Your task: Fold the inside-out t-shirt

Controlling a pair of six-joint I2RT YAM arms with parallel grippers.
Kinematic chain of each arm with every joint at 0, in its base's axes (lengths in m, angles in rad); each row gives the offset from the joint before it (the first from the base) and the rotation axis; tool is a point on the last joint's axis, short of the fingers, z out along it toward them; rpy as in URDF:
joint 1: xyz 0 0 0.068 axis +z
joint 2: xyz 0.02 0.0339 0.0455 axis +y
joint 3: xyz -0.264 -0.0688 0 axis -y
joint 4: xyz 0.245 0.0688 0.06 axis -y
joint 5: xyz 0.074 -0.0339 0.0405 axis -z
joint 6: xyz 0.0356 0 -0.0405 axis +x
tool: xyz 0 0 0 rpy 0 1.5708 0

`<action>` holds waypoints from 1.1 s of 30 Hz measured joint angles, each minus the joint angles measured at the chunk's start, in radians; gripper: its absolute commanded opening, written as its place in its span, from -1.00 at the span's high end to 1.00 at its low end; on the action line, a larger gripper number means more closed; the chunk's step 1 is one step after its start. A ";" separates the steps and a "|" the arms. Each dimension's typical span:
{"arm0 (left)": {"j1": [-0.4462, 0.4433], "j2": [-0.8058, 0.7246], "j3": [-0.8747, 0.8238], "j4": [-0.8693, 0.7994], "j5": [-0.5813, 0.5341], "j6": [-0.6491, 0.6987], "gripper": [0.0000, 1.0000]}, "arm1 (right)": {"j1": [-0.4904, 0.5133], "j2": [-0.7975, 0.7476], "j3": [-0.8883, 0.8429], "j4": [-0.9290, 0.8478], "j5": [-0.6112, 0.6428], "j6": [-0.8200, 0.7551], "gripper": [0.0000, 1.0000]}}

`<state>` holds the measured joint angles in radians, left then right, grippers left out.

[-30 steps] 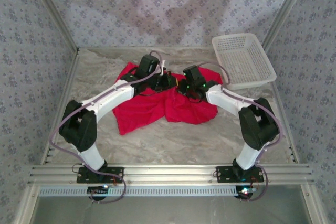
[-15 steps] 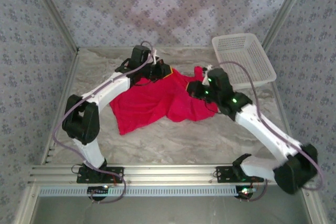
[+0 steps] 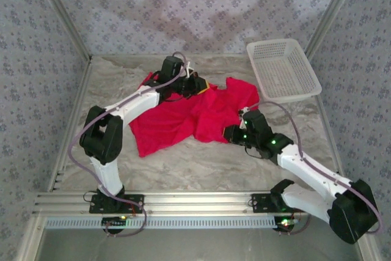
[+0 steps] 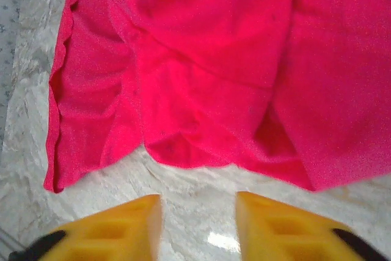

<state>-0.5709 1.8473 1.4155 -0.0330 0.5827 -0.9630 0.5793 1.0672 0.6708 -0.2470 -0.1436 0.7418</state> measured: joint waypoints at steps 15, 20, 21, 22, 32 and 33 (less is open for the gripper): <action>-0.007 -0.028 -0.065 0.018 0.008 -0.001 1.00 | -0.148 0.449 0.312 0.147 -0.147 -0.064 -0.27; -0.007 -0.028 -0.065 0.016 0.008 0.000 1.00 | -0.130 0.506 0.350 0.151 -0.156 -0.165 -0.30; -0.007 -0.028 -0.065 0.014 0.008 0.000 1.00 | -0.126 0.517 0.360 0.152 -0.152 -0.186 -0.26; -0.007 -0.028 -0.065 0.012 0.008 0.000 1.00 | -0.125 0.525 0.369 0.152 -0.149 -0.201 -0.19; 0.021 -0.041 -0.051 -0.074 -0.007 0.055 0.64 | -0.099 0.570 0.473 0.074 -0.071 -0.293 1.00; 0.029 -0.056 -0.051 -0.117 -0.027 0.080 0.53 | -0.098 0.554 0.473 0.048 -0.045 -0.290 1.00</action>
<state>-0.5415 1.7912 1.3647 -0.1497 0.5560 -0.8833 0.4812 1.6215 1.1439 -0.1989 -0.1886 0.4515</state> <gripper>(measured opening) 0.164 0.049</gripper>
